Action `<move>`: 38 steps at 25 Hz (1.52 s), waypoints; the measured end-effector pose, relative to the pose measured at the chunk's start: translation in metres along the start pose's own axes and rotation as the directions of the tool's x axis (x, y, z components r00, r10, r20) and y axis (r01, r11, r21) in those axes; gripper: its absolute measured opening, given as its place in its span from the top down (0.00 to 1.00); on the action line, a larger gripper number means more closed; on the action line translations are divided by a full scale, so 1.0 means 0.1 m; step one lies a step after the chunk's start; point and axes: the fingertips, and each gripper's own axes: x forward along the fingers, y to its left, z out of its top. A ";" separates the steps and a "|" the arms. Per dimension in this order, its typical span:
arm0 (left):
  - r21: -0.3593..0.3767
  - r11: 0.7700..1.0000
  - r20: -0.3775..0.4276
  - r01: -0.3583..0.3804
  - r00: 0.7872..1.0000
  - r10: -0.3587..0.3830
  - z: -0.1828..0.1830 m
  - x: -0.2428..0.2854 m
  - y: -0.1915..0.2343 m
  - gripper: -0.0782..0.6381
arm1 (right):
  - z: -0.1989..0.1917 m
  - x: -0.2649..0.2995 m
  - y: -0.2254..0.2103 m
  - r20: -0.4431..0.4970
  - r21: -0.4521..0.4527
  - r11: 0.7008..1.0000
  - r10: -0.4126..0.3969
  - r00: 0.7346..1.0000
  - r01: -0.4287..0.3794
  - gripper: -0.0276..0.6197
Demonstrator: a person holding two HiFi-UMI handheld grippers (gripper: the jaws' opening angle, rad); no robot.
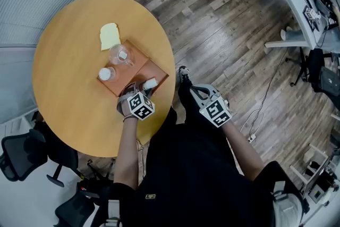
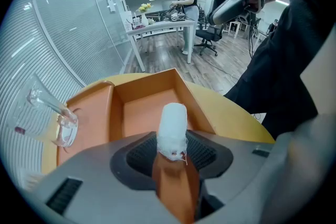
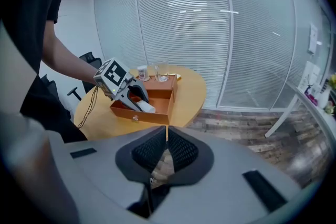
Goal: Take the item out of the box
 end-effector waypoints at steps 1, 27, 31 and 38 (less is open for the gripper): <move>-0.005 1.000 0.004 -0.006 1.000 0.006 0.01 -0.02 0.01 0.64 | 0.00 0.00 0.00 0.003 0.000 1.000 0.002 1.000 -0.002 0.94; -0.167 0.980 0.135 -0.111 0.982 0.134 -0.02 -0.75 -0.02 0.65 | 0.28 -0.01 0.44 0.057 -0.101 0.994 0.053 0.997 -0.048 0.94; -0.201 0.972 0.159 -0.123 0.975 0.156 -0.05 -0.88 -0.06 0.65 | 0.35 -0.01 0.52 0.058 -0.114 0.993 0.048 0.997 -0.041 0.94; -0.250 0.960 0.195 -0.122 0.965 0.173 -0.13 -1.02 -0.17 0.65 | 0.45 0.02 0.72 0.117 -0.091 0.994 0.071 0.991 -0.060 0.94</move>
